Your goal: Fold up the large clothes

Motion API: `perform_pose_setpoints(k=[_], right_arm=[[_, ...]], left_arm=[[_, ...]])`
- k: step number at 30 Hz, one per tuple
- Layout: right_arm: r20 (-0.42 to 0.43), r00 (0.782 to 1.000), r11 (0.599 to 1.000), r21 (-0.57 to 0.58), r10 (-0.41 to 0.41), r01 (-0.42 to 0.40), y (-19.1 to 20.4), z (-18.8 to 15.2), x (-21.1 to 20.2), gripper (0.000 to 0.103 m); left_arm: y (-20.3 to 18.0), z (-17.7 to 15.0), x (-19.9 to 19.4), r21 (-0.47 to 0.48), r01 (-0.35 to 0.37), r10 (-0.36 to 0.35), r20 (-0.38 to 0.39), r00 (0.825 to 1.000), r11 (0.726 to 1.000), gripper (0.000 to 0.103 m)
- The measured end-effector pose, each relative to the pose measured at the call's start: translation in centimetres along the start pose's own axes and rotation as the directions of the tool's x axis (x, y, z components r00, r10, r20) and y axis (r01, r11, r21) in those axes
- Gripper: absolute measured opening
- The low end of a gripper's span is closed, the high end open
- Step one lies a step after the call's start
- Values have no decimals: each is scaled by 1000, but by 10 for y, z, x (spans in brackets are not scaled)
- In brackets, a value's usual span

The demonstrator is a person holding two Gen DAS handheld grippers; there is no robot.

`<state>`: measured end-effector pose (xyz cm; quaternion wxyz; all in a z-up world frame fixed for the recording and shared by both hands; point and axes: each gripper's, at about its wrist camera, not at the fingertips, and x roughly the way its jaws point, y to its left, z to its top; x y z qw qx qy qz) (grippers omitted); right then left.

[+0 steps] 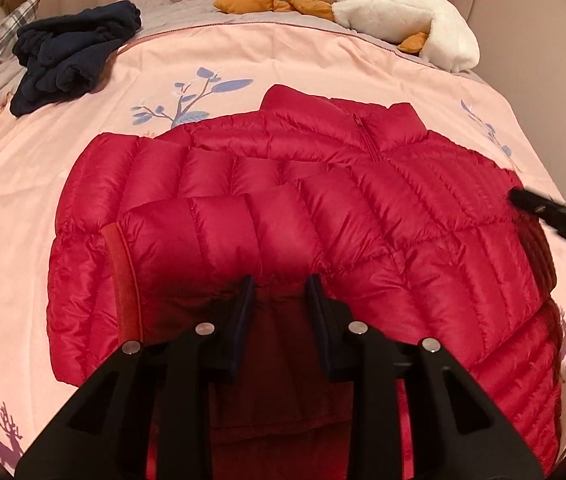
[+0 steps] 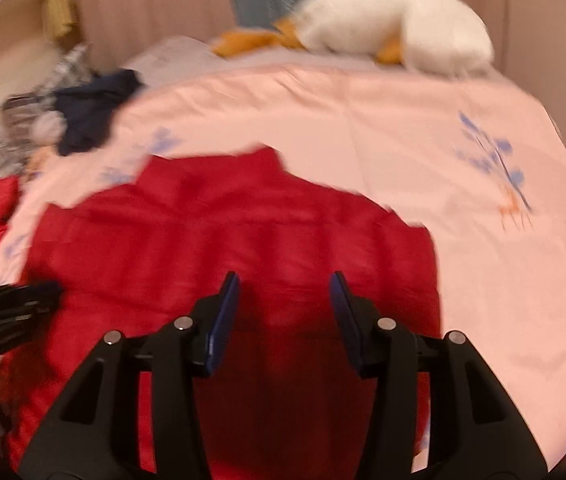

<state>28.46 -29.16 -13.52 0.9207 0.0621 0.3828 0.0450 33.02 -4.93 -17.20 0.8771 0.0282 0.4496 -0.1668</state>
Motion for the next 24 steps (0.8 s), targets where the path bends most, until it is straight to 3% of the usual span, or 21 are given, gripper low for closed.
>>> perform_pose_setpoints(k=[5,9,12,16,18,20,24], right_arm=[[-8,997,988,-133,82,-83,47,-11,-11,48],[-100,995,975,-219,17,-39,68,-35,20,50],[-112,994,970,-243,-13,-14,71,-43,31,52],[-135,991,980,-195,24,-51,67,-29,21,51],[-75,994,985,-152,77,-88,65,-14,6,60],[-29,999,989,-136,46,-50,66,3,6,61],[-59,997,996,-79,40,-45,67,16,32,61]], left_arm=[[-1,-1,0,-7,-9,10,3,1000,1000,31],[-2,-1,0,-1,-14,14,4,1000,1000,31],[-2,-1,1,-2,-11,11,4,1000,1000,31],[-1,-2,1,0,-9,9,7,1000,1000,31],[-1,-2,1,2,-6,6,9,1000,1000,31],[0,-2,2,4,-5,5,11,1000,1000,31],[-1,-2,2,10,-6,6,11,1000,1000,31]])
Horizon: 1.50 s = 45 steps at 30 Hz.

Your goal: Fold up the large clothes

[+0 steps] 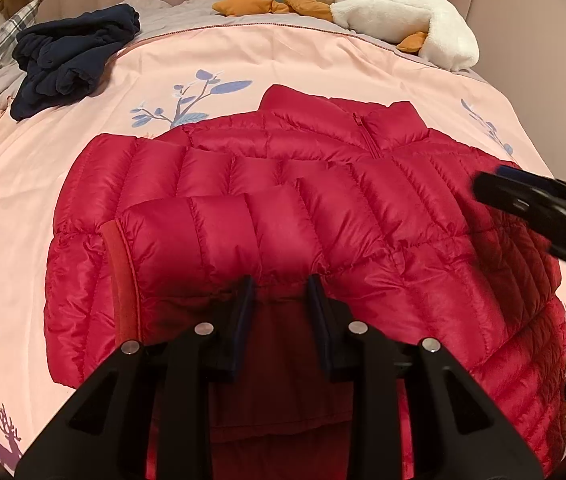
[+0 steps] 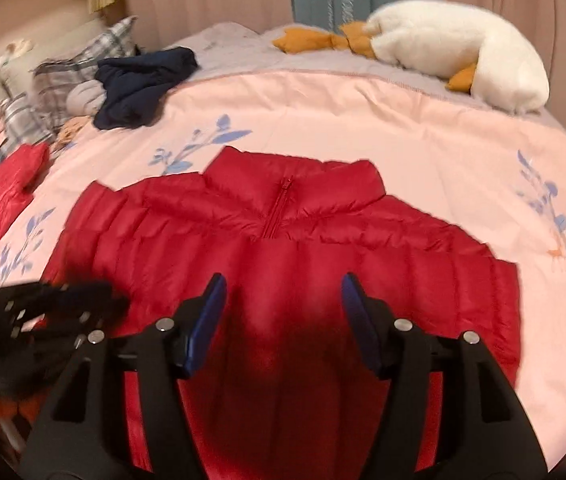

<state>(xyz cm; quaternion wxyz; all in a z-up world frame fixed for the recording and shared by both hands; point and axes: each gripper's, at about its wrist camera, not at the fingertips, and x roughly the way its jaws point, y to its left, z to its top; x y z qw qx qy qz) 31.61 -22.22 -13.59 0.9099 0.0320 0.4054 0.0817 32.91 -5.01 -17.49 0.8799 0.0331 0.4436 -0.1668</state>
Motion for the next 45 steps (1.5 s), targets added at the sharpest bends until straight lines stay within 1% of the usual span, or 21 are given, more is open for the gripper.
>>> perform_pose_setpoints(k=[4,6,9,12,13,16,17,18,21,22,25,28,31,33,34,36,38,41,43,45], right_arm=[[-67,996,998,-15,-61,60,3,-6,38,65],[-71,995,997,-36,-73,70,4,-9,44,66],[-81,994,997,-29,-67,65,2,-7,39,65],[-34,998,999,-16,-43,43,4,-7,14,65],[-9,1000,999,-35,-25,24,8,-11,1,65],[16,1000,996,-83,6,-5,19,-21,-17,65],[2,1000,995,-101,28,-27,23,-27,-19,65],[-18,999,993,-112,29,-31,27,-31,-16,65],[-69,997,983,-184,-37,24,38,-44,3,67],[-75,996,982,-186,-41,26,38,-47,7,67],[-82,996,990,-141,-16,4,33,-46,2,66],[-47,999,992,-125,3,-9,30,-47,-16,65],[-2,1000,995,-104,-1,1,18,-51,-36,65],[9,1000,996,-84,-26,27,8,-55,-41,65],[6,999,996,-74,-43,43,3,-57,-40,65],[-31,998,997,-54,-48,47,-4,-61,-30,66],[-65,996,996,-72,-58,54,-3,-67,-16,68],[-71,995,994,-86,-71,64,-1,-69,-14,68],[-58,997,997,-63,-47,43,-4,-66,-25,68],[-26,999,998,-55,-35,34,-7,-66,-38,68]], left_arm=[[-1,0,1,9,-1,1,3,1000,1000,31],[-1,0,1,11,-1,1,4,1000,1000,31],[-1,0,1,11,-2,2,3,1000,1000,31],[-1,-1,1,9,0,0,3,1000,1000,31],[-1,-1,2,8,1,-1,3,1000,1000,31],[-1,-1,2,8,0,0,3,1000,1000,31],[0,-1,2,8,0,0,3,1000,1000,31],[0,-1,2,7,-1,1,3,1000,1000,31],[-1,-1,2,3,-5,5,-2,1000,1000,31],[-2,-1,2,4,-9,9,-5,1000,1000,31],[-4,0,1,9,-24,24,-9,1000,1000,31],[-6,-3,-9,8,-37,37,-2,999,999,31],[-10,-10,-22,59,-54,53,22,998,997,31],[-11,-16,-28,87,-65,63,31,998,994,31],[-10,-19,-29,91,-65,63,30,998,994,31],[-10,-24,-26,106,-71,68,24,997,992,31],[-11,-25,-20,116,-82,81,17,997,990,32],[-11,-22,-16,112,-97,95,23,995,989,32],[-9,-21,-20,90,-93,90,30,995,992,32],[-8,-23,-31,84,-97,93,49,994,992,36]])
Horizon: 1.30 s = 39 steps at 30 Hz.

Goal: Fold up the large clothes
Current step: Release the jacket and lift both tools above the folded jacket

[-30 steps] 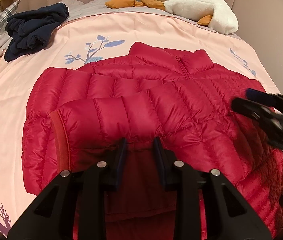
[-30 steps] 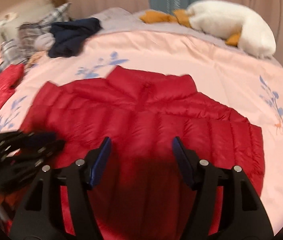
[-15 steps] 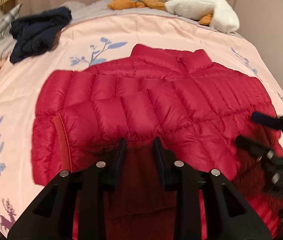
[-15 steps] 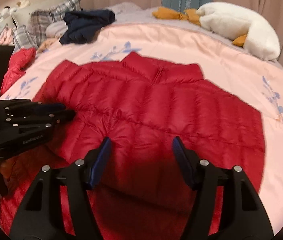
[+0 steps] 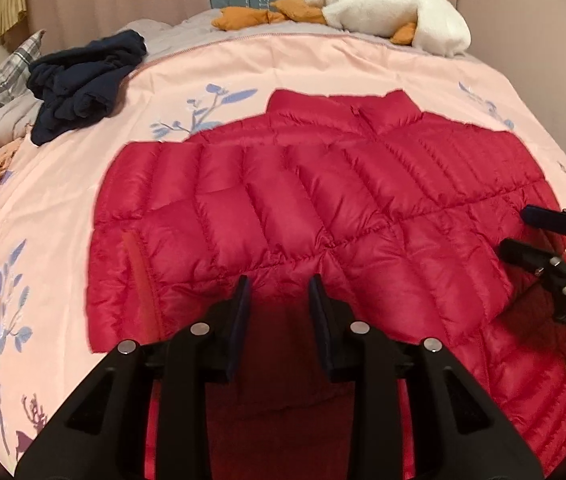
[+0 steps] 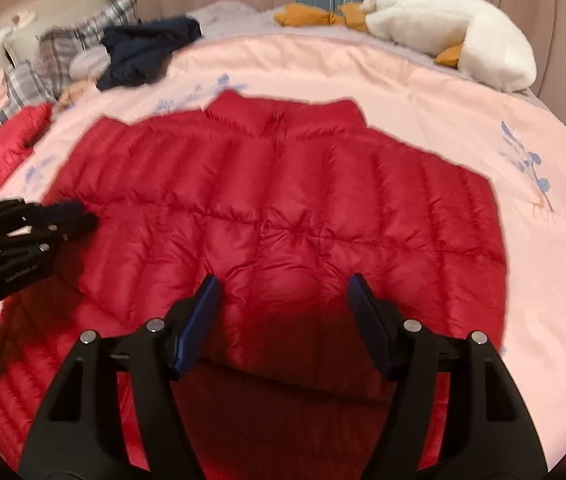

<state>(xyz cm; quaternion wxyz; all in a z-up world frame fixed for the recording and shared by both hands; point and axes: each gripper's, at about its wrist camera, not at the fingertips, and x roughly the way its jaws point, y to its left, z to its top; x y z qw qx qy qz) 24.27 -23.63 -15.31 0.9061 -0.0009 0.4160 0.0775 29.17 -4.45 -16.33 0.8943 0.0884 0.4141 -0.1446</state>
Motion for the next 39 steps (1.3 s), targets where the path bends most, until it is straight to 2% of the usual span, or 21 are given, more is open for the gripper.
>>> perform_pose_setpoints(k=[2,6,8,11,16,18,20,23,27,29,33,39], right_arm=[[40,999,1000,7,-15,15,-8,-2,-15,68],[64,997,997,57,-49,45,-30,-7,-27,69],[31,996,994,80,-80,77,-41,-11,-17,69],[-27,996,992,94,-83,86,-48,-18,5,70],[-45,994,990,87,-103,106,-44,-22,17,72],[-38,995,989,113,-88,92,-45,-22,7,72],[-13,998,990,128,-60,61,-43,-25,-9,76],[25,999,990,138,-38,34,-40,-36,-36,79],[34,999,987,160,5,-10,-36,-60,-68,86],[37,999,985,168,31,-37,-32,-72,-82,90],[35,996,976,197,88,-93,-27,-102,-107,96],[12,992,947,294,128,-126,-39,-147,-131,98]], left_arm=[[1,-4,-13,7,3,-4,27,1000,1000,46],[1,-14,-24,24,27,-28,37,999,999,46],[-2,-18,-17,41,12,-13,19,1000,999,46],[-3,-21,-3,25,10,-10,-10,1000,1000,46],[-7,-21,5,37,-19,20,-22,1000,999,47],[-5,-21,-3,19,-22,22,-20,1000,1000,50],[-1,-25,-15,-15,-11,11,-13,1000,1000,66],[2,-37,-37,-28,-17,17,7,1000,999,73],[3,-62,-65,-28,-31,31,12,999,999,78],[3,-74,-78,-33,-39,40,11,999,999,87],[12,-105,-105,-81,-20,21,12,1000,996,92],[30,-148,-126,-182,14,-18,-18,1000,983,100]])
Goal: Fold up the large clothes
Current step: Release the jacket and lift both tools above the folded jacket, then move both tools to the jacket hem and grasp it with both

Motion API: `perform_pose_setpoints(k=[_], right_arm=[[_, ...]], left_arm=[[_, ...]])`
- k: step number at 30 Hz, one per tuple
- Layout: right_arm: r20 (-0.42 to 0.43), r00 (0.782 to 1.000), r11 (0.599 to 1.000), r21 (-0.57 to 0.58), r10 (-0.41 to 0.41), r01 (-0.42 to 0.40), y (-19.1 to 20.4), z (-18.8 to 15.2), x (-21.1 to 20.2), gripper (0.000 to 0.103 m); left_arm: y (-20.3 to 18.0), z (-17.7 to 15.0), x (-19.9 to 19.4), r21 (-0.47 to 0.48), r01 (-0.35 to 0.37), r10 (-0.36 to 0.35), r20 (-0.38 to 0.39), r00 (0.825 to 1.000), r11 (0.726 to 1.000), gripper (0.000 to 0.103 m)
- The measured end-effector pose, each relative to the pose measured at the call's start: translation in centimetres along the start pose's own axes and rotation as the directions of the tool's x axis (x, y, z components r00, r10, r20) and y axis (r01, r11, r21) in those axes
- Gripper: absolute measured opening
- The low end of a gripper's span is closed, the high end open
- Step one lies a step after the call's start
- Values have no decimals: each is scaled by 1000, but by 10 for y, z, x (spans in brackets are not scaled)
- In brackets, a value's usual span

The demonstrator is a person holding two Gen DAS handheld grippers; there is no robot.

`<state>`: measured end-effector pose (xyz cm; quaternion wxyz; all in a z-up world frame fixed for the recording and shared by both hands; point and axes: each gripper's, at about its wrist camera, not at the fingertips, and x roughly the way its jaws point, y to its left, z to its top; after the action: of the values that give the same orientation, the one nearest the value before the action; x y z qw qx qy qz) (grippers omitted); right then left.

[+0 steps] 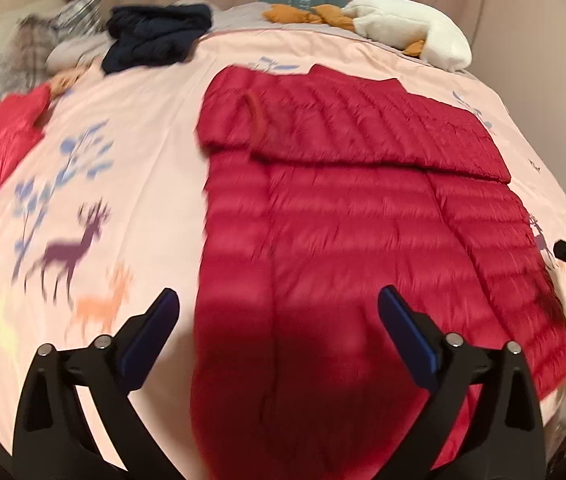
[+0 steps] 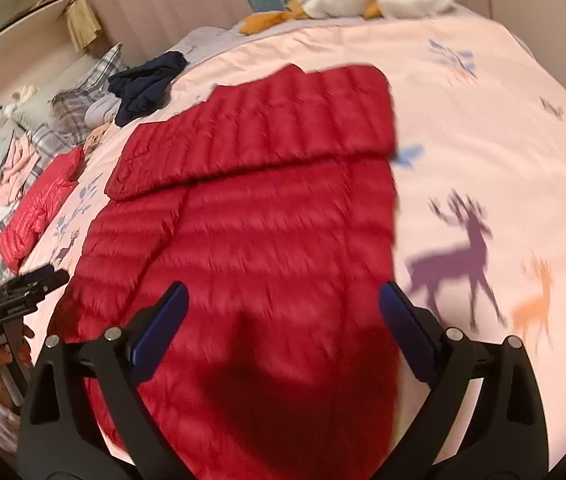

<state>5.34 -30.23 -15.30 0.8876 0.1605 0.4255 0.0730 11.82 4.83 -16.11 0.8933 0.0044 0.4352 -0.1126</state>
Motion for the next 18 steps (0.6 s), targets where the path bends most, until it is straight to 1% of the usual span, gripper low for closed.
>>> perform_pose_setpoints(k=[6,8,12,16,18], right_arm=[[-14,1000,991,135,21,-19,-33,-29,-16,98],[-22,999,986,166,28,-24,-39,-36,-19,98],[-38,998,980,195,56,-47,-44,-48,-21,98],[-67,995,977,201,80,-65,-42,-60,-19,98],[-74,993,978,195,89,-73,-41,-64,-20,98]], left_arm=[[12,-31,-7,-64,27,-29,-30,999,998,100],[15,-38,-8,-79,28,-31,-38,999,996,100],[20,-47,-9,-121,53,-60,-49,997,991,100],[23,-54,-10,-151,109,-119,-61,991,983,100],[26,-59,-10,-177,165,-179,-65,982,970,100]])
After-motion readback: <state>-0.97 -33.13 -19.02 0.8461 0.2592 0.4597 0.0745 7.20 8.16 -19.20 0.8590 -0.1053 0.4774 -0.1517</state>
